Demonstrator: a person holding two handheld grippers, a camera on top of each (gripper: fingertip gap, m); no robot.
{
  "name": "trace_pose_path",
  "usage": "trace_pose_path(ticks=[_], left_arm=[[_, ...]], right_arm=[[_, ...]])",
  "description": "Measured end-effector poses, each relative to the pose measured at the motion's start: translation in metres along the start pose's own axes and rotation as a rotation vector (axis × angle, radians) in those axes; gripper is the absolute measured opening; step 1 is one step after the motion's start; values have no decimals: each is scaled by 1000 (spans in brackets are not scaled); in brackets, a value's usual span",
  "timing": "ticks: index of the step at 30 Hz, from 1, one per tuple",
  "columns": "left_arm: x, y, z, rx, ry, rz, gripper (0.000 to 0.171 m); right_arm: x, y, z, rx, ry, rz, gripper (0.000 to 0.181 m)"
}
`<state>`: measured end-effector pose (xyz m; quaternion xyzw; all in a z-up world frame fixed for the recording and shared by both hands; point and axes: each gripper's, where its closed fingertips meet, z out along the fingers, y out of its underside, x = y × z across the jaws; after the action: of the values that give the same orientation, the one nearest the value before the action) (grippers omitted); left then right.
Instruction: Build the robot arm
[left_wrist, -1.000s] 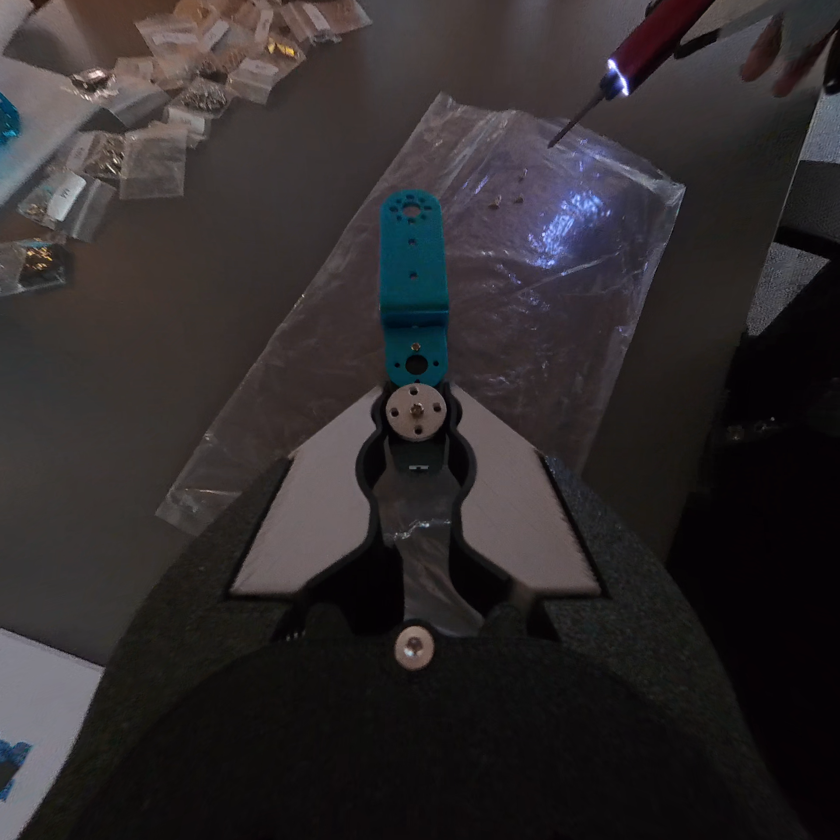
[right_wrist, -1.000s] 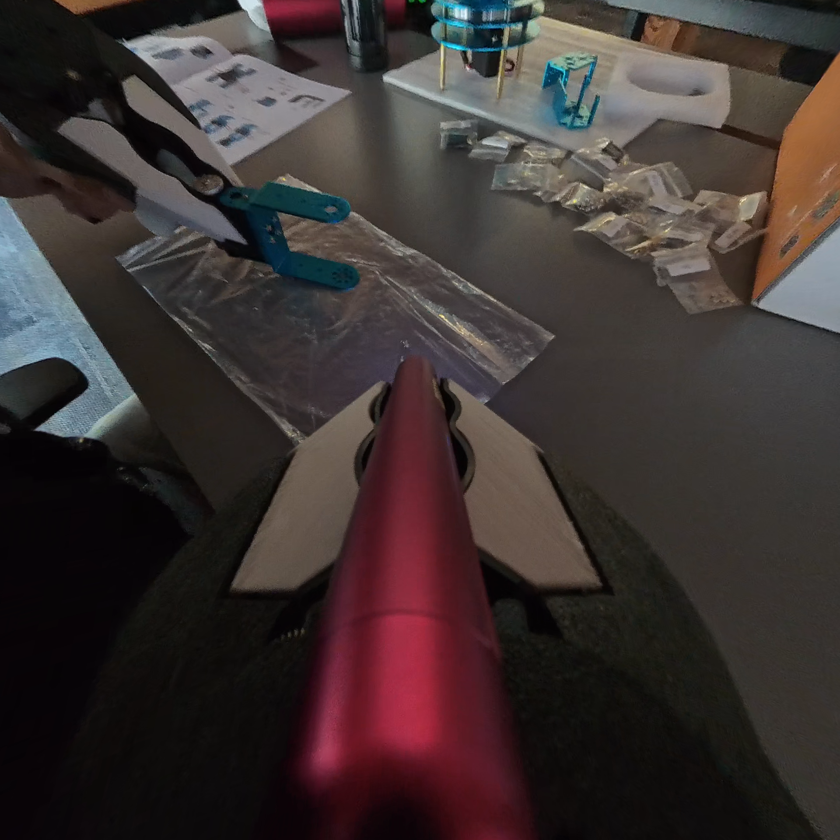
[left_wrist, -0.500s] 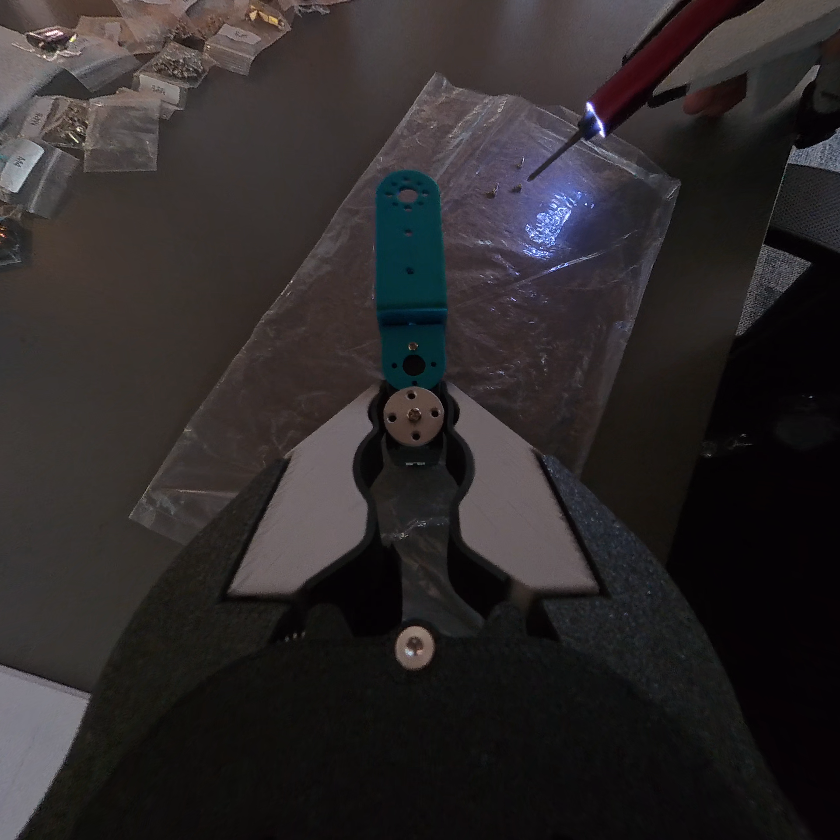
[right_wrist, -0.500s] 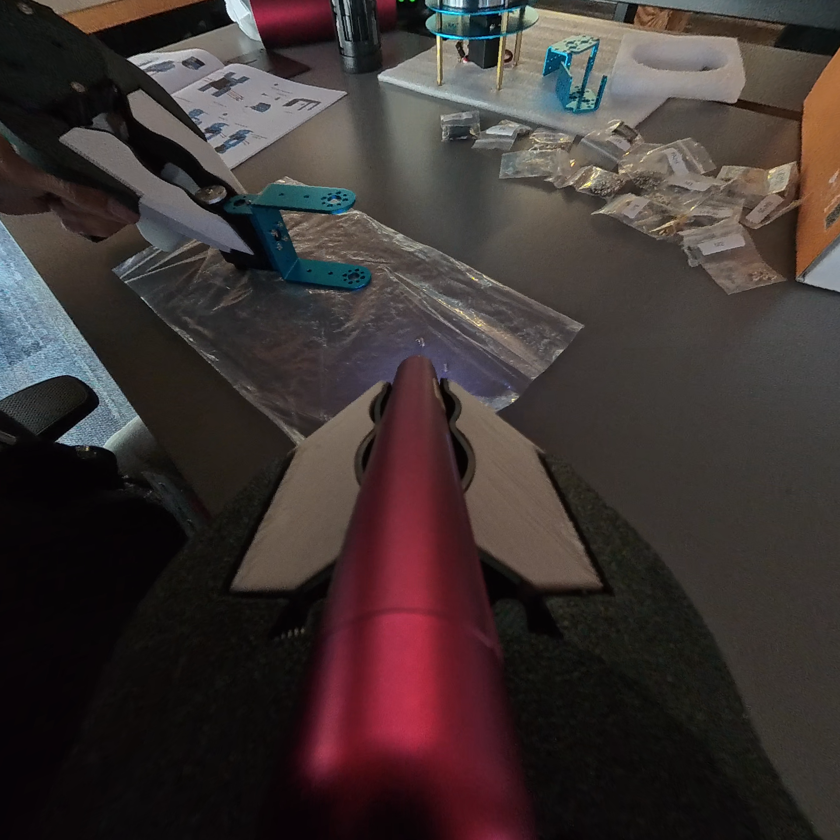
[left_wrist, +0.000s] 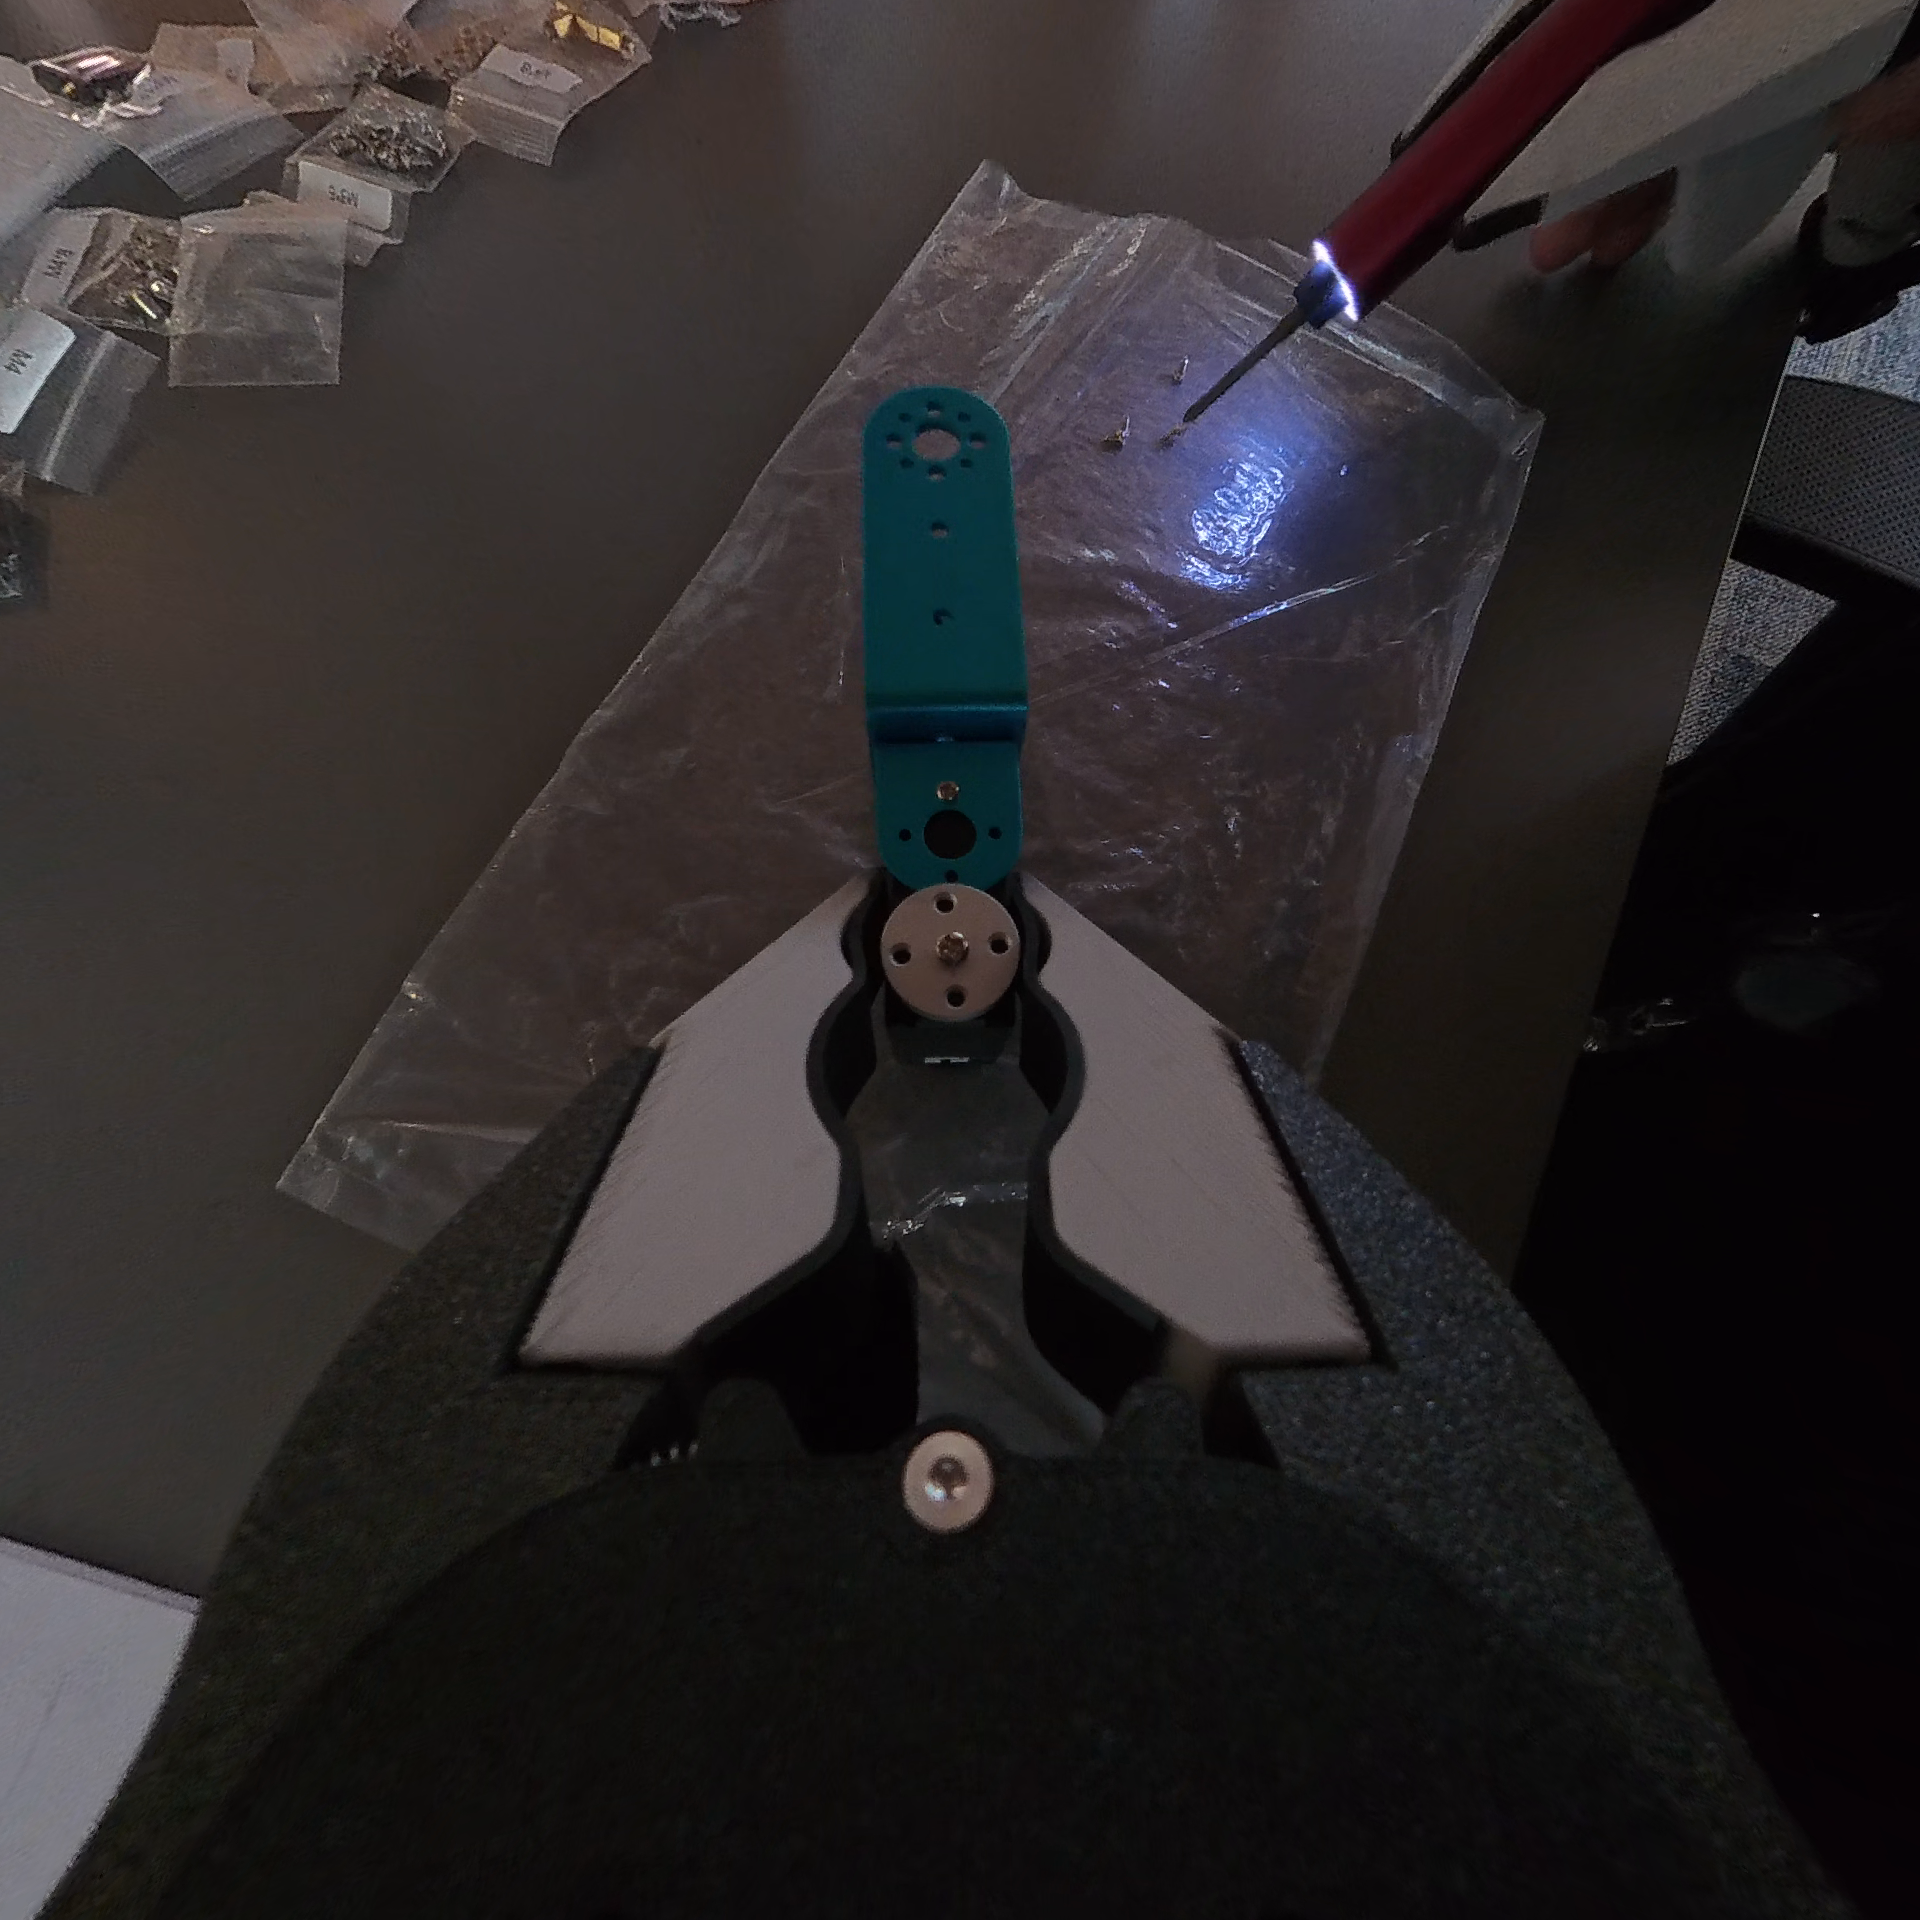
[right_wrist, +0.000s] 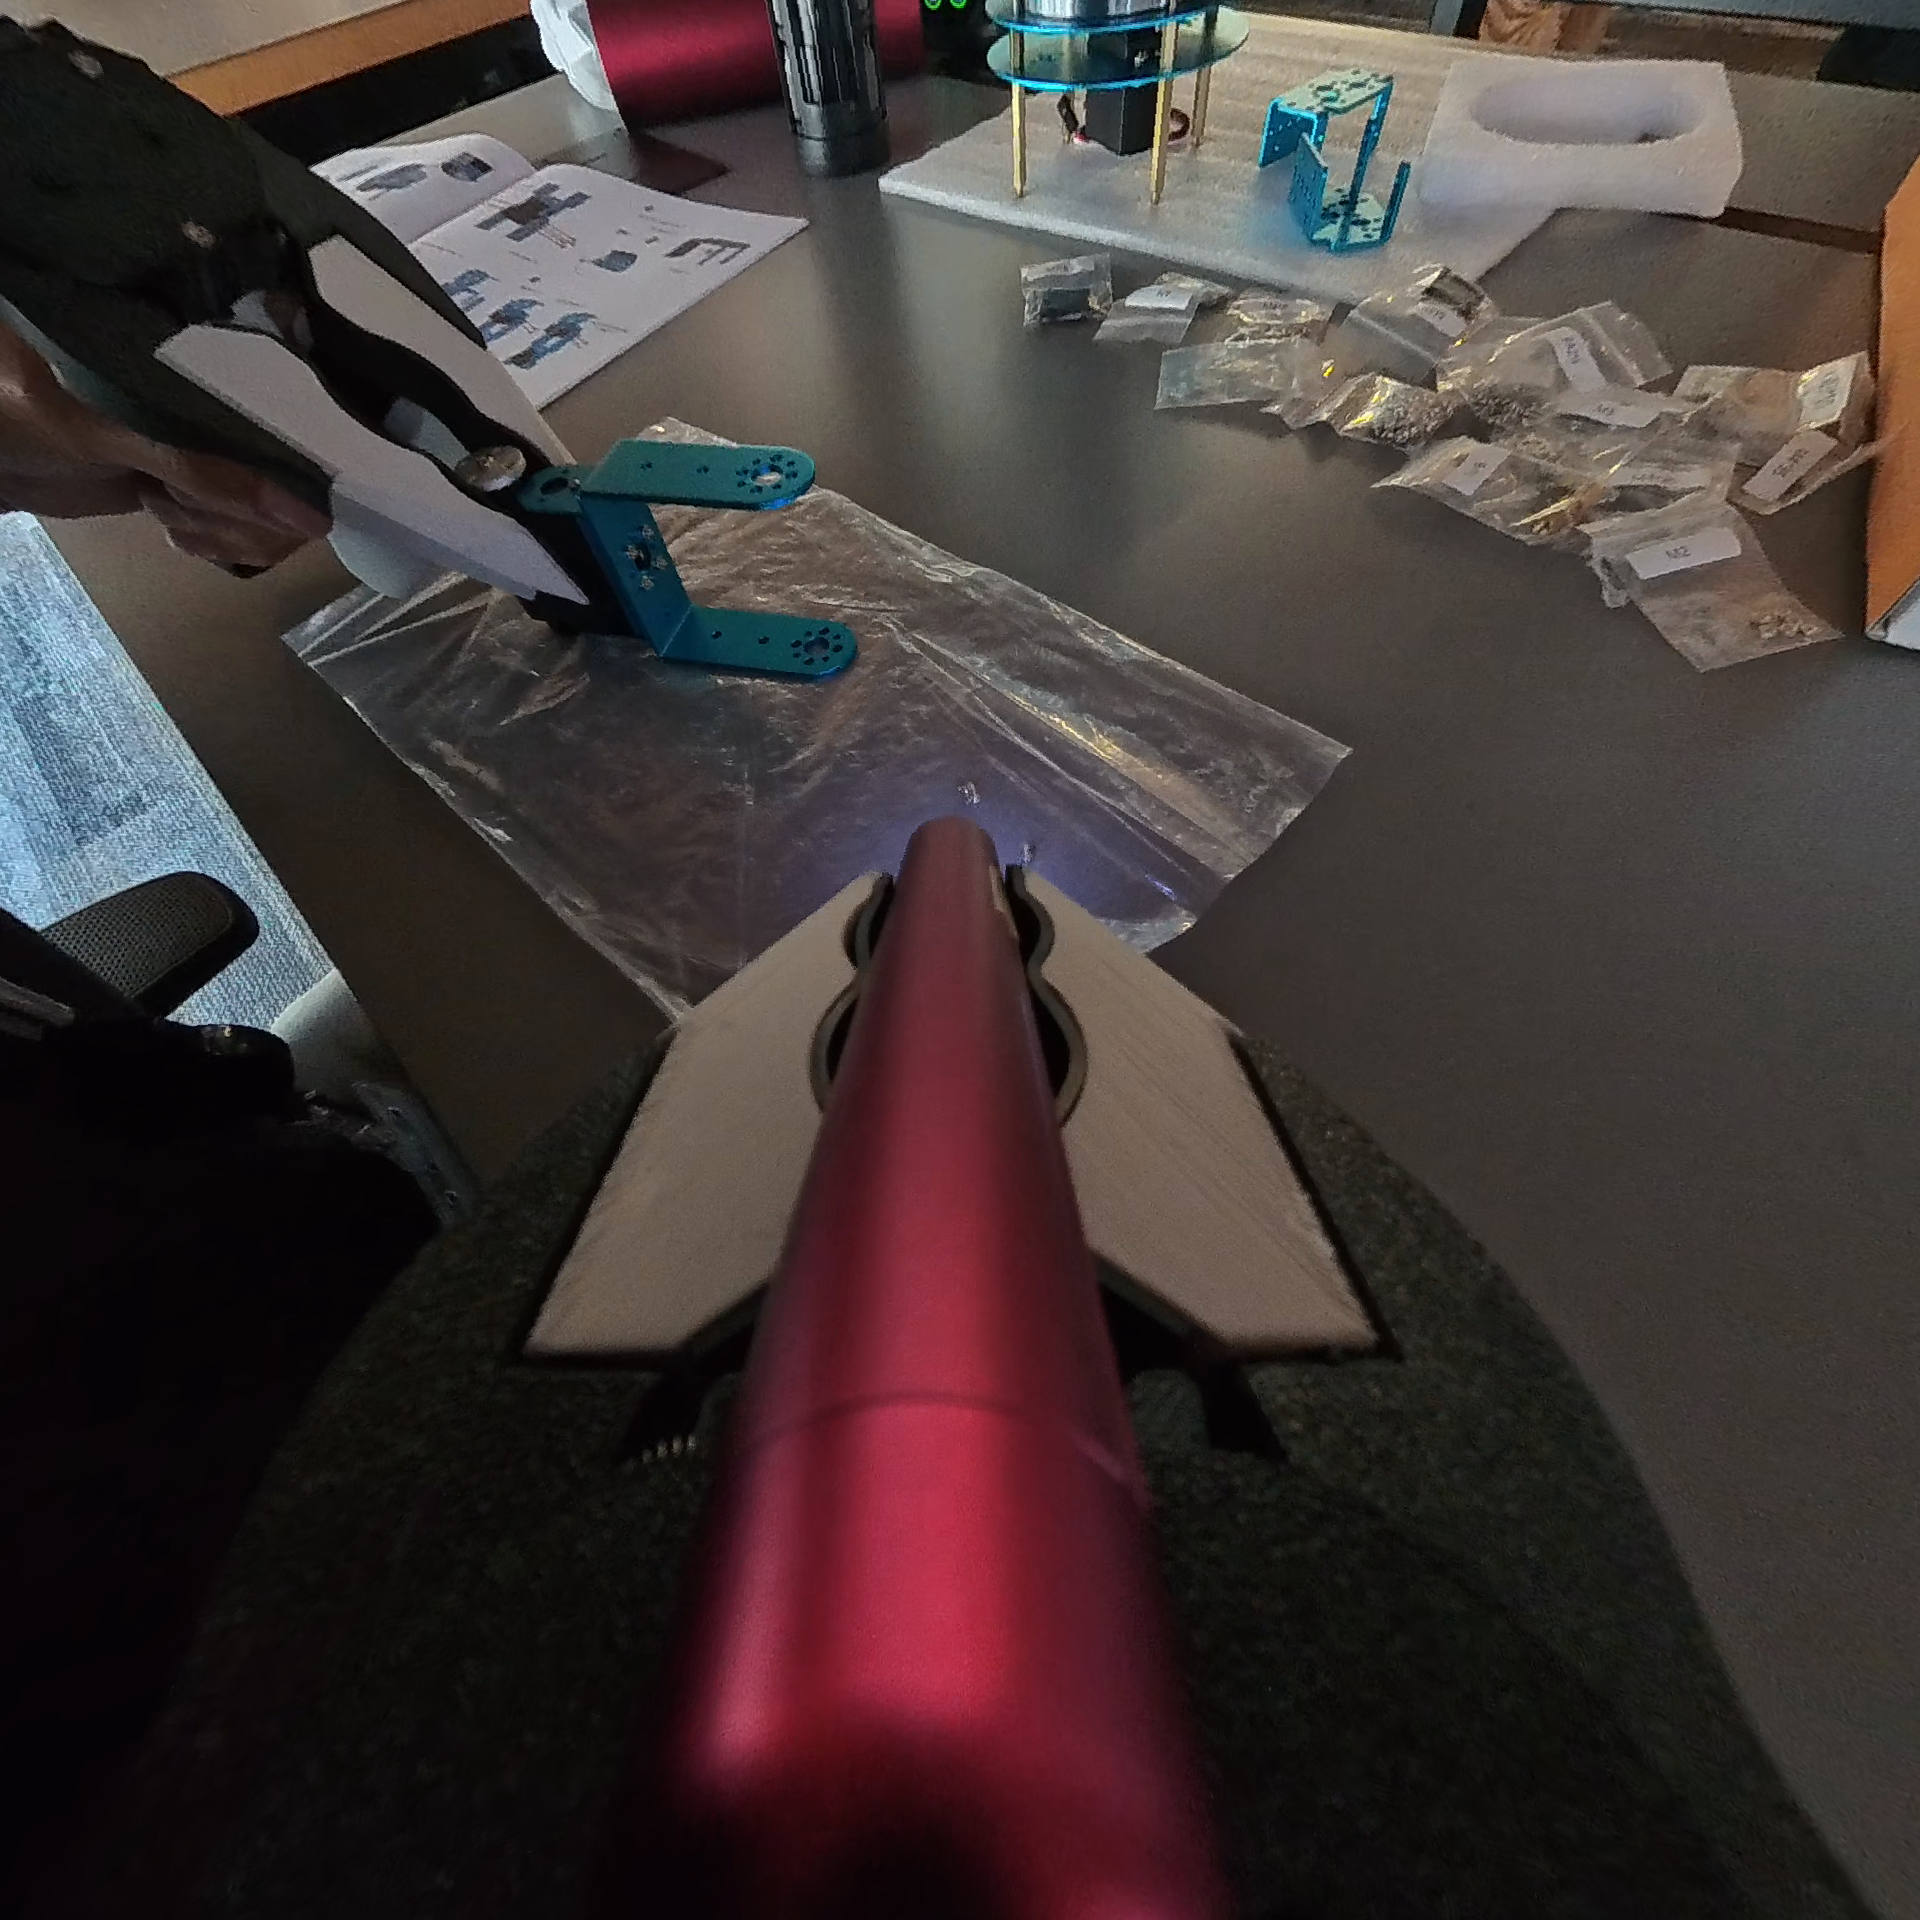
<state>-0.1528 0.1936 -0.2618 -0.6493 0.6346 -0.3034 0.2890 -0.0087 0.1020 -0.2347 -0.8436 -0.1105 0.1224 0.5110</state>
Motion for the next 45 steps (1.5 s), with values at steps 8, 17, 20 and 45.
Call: trace_pose_path(ticks=[8, 17, 20, 45], left_arm=[[0, 9, 5, -47, -31, 27, 21], [0, 9, 3, -46, -42, 26, 22], [1, 5, 0, -15, -42, 10, 24], [11, -24, -36, 170, -50, -35, 36]], right_arm=[[-2, 3, -2, -17, -11, 3, 21], [-7, 7, -6, -44, -39, 17, 21], [-7, 4, -9, -23, -48, 42, 20], [-10, 7, -9, -36, -62, 49, 21]])
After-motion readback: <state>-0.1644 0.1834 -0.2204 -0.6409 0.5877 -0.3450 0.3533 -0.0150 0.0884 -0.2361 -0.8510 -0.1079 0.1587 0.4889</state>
